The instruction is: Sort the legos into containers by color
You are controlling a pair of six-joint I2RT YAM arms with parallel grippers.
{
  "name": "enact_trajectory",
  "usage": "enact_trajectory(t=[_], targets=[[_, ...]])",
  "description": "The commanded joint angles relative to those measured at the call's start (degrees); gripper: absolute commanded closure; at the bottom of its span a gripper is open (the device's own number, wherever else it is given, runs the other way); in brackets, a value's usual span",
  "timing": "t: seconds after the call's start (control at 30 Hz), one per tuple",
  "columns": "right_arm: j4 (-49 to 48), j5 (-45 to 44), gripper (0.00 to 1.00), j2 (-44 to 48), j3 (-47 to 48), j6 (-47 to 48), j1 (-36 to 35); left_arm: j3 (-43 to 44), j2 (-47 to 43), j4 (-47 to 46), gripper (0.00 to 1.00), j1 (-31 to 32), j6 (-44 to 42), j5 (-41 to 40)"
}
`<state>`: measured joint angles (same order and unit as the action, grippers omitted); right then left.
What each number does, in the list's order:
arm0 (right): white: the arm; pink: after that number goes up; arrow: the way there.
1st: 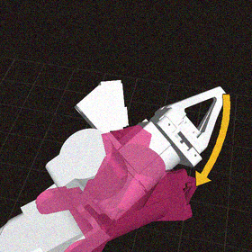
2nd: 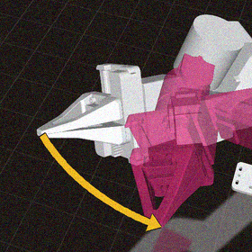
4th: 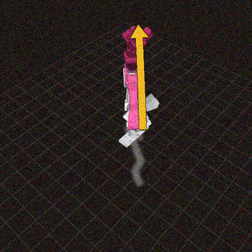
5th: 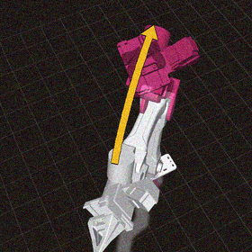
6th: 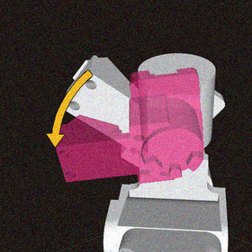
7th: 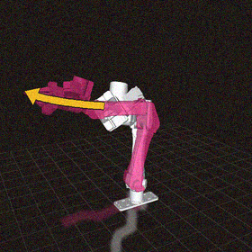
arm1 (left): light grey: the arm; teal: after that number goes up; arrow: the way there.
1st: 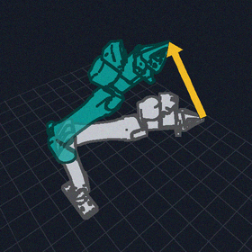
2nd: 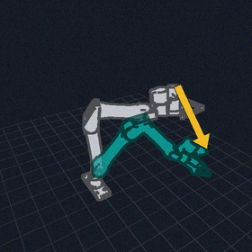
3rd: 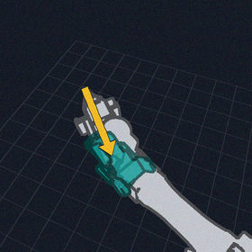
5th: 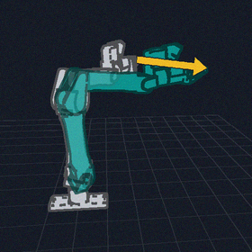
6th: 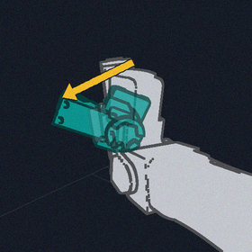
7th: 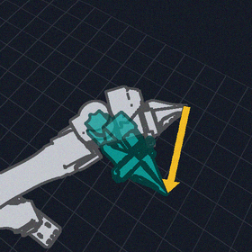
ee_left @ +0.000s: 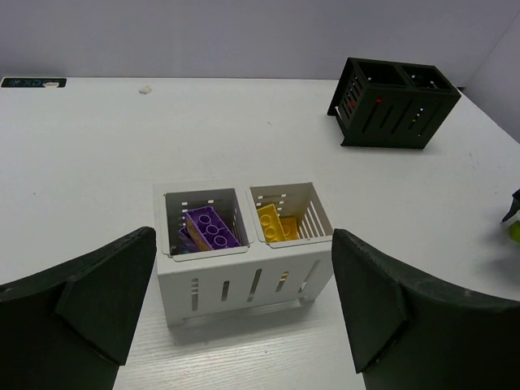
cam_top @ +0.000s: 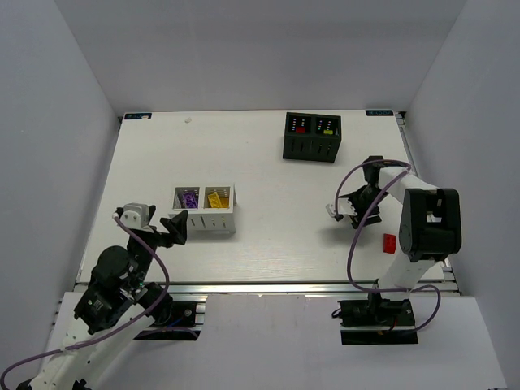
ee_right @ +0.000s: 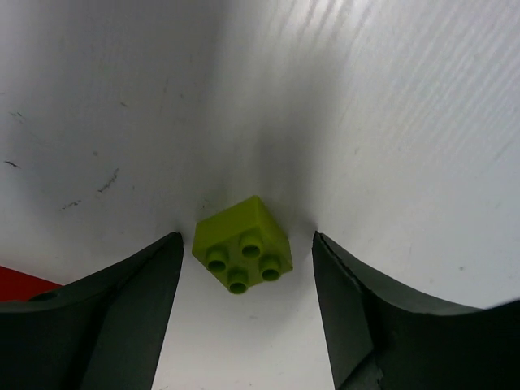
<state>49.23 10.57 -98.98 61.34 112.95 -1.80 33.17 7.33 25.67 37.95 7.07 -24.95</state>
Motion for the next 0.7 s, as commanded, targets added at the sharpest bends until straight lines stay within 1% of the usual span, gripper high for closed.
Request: enact_trajectory(t=[0.0, 0.03, 0.13, 0.17, 0.23, 0.37, 0.4, 0.47, 0.5, 0.53, 0.57, 0.6, 0.63, 0.67], targets=[[0.42, -1.08, 0.30, -1.04, 1.50, 15.02, -1.79, -0.47, -0.12, 0.61, 0.02, -0.25, 0.05, -0.72], [0.77, -0.64, 0.32, -1.21, 1.67, 14.94, -1.97, -0.65, -0.56, 0.61, 0.02, -0.25, 0.05, -0.63], [0.69, -0.46, 0.44, -1.65, 1.85, 14.15, -2.50, -0.82, -1.27, 0.17, 0.02, -0.25, -0.04, -0.36], [0.52, -0.63, 0.55, -1.66, 1.85, 13.54, -2.59, -0.91, -1.44, 0.26, 0.02, -0.25, -0.04, -0.28], [0.43, -1.07, 0.65, -1.66, 2.03, 13.00, -2.77, -1.00, -1.44, 0.08, 0.02, -0.25, -0.13, -0.10], [0.43, -1.43, 0.74, -1.30, 2.64, 11.69, -2.33, -1.09, -1.79, -0.09, 0.02, -0.25, -0.22, 0.08], [0.25, -1.25, 0.75, -0.96, 2.90, 9.94, -2.33, -1.09, -1.88, -0.09, 0.02, -0.25, -0.22, 0.08], [0.07, 2.33, 0.80, -0.78, 4.39, 6.26, -2.50, -1.09, -2.15, -0.09, 0.02, -0.25, -0.30, 0.25], [-0.19, 4.44, 0.81, -0.86, 7.62, -1.34, -2.33, -1.09, -2.23, -0.09, 0.02, -0.25, -0.30, 0.25], [-0.45, 10.38, 0.83, -0.86, 9.74, -6.63, -2.68, -1.17, -2.50, -0.18, 0.02, -0.25, -0.30, 0.51], [-0.98, 13.92, 0.90, -1.04, 12.37, -12.78, -2.68, -1.26, -2.67, -0.18, 0.02, -0.25, -0.39, 0.78], [-3.42, 16.91, 0.94, -1.91, 17.79, -19.89, -2.85, -1.44, -3.11, -0.27, 0.02, -0.25, -0.39, 1.04], [-4.49, 21.47, 1.00, -2.44, 20.72, -34.40, -3.03, -1.53, -3.29, -0.44, 0.02, -0.25, -0.48, 1.22], [-5.71, 23.69, 1.00, -2.97, 23.36, -40.98, -3.12, -1.61, -3.38, -0.53, 0.02, -0.25, -0.65, 1.57]])
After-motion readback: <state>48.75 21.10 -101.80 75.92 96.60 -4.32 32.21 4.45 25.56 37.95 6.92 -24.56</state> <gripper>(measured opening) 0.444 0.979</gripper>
